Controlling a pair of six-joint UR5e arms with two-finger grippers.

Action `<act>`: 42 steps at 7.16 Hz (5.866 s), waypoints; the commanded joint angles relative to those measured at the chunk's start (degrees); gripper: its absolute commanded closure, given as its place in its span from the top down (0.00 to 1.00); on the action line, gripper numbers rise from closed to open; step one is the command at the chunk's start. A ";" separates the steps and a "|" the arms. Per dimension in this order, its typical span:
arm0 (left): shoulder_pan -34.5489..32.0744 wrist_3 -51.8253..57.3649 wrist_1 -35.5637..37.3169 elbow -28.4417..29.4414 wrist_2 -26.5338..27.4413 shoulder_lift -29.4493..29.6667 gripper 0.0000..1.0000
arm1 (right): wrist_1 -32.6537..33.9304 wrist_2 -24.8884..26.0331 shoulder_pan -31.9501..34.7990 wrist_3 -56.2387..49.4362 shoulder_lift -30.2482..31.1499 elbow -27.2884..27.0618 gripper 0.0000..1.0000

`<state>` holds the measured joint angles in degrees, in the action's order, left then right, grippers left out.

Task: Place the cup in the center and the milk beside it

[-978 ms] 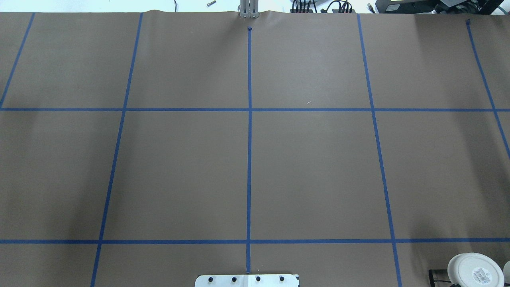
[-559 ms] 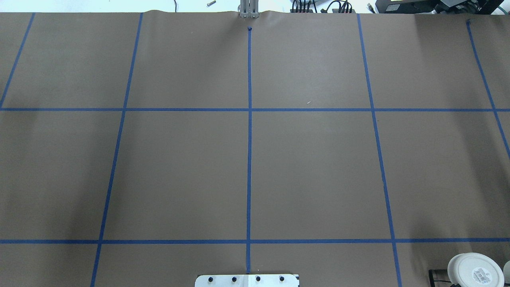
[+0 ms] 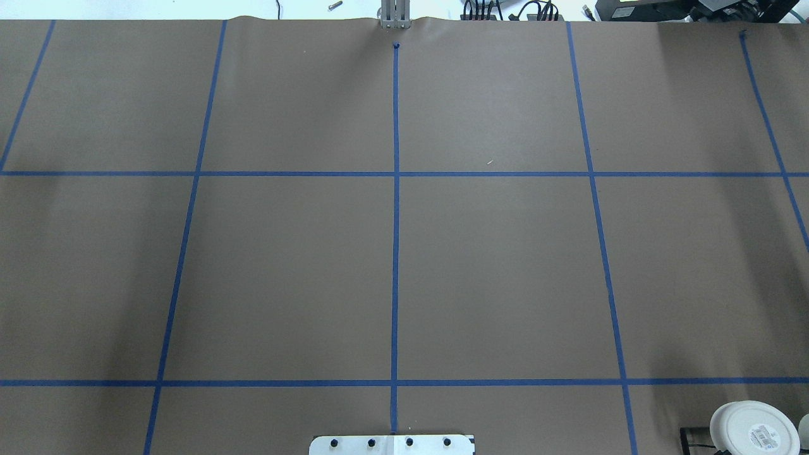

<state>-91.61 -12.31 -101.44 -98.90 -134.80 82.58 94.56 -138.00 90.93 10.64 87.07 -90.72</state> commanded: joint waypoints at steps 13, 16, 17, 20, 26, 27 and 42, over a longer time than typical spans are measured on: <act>0.21 -0.35 -0.69 -0.15 0.42 2.06 0.98 | -12.08 8.63 6.54 -36.83 -0.58 19.41 1.00; 0.30 -0.26 -0.78 -0.15 0.33 2.15 0.98 | -19.50 7.66 6.54 -36.83 -2.60 28.92 1.00; 0.30 -0.26 -0.78 -0.15 0.24 2.15 0.98 | -19.41 7.49 6.54 -36.92 -2.52 29.11 1.00; 0.30 -0.26 -0.78 -0.07 0.33 2.41 0.98 | -19.67 6.52 6.45 -36.92 -2.43 30.86 1.00; 0.30 -0.17 -0.78 0.28 0.42 2.50 0.98 | -20.73 3.98 5.31 -36.66 -3.22 34.64 1.00; 0.30 -0.17 -0.78 0.29 0.42 2.50 0.98 | -20.73 3.97 5.13 -36.57 -3.57 34.73 0.92; 0.30 -0.08 -1.13 -0.33 0.06 2.59 0.98 | -12.82 -5.61 -8.45 18.82 -22.71 13.59 0.00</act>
<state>-91.36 -12.39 -102.63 -99.24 -134.76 85.16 81.90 -144.02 87.67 11.93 66.03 -71.71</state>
